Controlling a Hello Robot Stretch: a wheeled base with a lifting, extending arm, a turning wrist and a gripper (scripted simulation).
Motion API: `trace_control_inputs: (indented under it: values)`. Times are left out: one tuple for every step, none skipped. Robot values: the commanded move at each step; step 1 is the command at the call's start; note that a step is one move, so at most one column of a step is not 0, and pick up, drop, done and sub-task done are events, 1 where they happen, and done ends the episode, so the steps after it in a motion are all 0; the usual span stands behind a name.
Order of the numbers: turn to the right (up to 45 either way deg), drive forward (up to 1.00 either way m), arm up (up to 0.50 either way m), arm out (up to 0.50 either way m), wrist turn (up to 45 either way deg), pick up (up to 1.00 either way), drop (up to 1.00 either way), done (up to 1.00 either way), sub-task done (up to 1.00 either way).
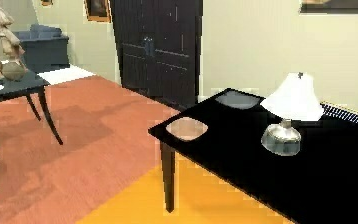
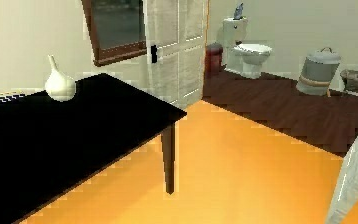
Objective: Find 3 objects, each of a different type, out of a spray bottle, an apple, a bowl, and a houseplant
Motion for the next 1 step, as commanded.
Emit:
trace_control_inputs:
  values:
    - [0.0,0.0,0.0,0.0,0.0,0.0,0.0,0.0,1.0]
